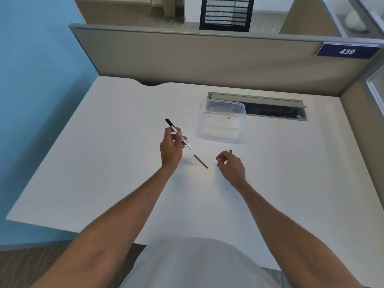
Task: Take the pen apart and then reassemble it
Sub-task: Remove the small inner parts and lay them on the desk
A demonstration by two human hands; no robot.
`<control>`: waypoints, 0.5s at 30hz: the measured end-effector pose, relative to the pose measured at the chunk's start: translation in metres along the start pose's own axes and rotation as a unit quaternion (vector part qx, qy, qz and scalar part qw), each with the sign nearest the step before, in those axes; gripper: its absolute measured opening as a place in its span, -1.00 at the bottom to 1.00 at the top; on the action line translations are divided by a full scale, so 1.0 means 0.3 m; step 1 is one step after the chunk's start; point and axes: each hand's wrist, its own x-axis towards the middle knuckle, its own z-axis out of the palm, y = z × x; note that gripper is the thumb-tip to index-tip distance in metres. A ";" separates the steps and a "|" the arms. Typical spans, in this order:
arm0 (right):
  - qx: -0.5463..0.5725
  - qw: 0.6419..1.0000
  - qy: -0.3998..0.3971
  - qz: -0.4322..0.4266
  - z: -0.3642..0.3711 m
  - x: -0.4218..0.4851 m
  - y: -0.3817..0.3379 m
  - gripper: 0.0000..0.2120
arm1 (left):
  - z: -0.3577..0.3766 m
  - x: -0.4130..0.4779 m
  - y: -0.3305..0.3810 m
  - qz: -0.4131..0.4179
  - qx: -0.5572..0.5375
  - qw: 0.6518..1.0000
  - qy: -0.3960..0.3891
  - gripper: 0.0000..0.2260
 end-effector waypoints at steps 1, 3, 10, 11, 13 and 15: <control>-0.008 1.000 -0.007 -0.003 0.005 0.001 -0.006 -0.79 | -0.004 0.004 -0.008 -0.024 -0.019 1.000 0.008 -0.74; -0.035 0.999 -0.020 -0.017 0.016 0.006 -0.019 -0.80 | -0.011 0.014 -0.030 -0.081 -0.051 0.995 0.019 -0.72; -0.138 0.986 -0.071 -0.064 0.078 0.045 -0.125 -0.78 | -0.072 0.063 -0.090 -0.277 -0.164 0.947 0.008 -0.68; -0.141 0.985 -0.079 -0.058 0.091 0.052 -0.142 -0.77 | -0.081 0.072 -0.096 -0.288 -0.164 0.943 0.012 -0.69; -0.150 0.983 -0.094 -0.045 0.115 0.061 -0.167 -0.77 | -0.096 0.089 -0.107 -0.302 -0.159 0.940 0.016 -0.73; -0.164 0.981 -0.099 -0.039 0.135 0.063 -0.182 -0.74 | -0.107 0.101 -0.116 -0.312 -0.157 0.937 0.016 -0.70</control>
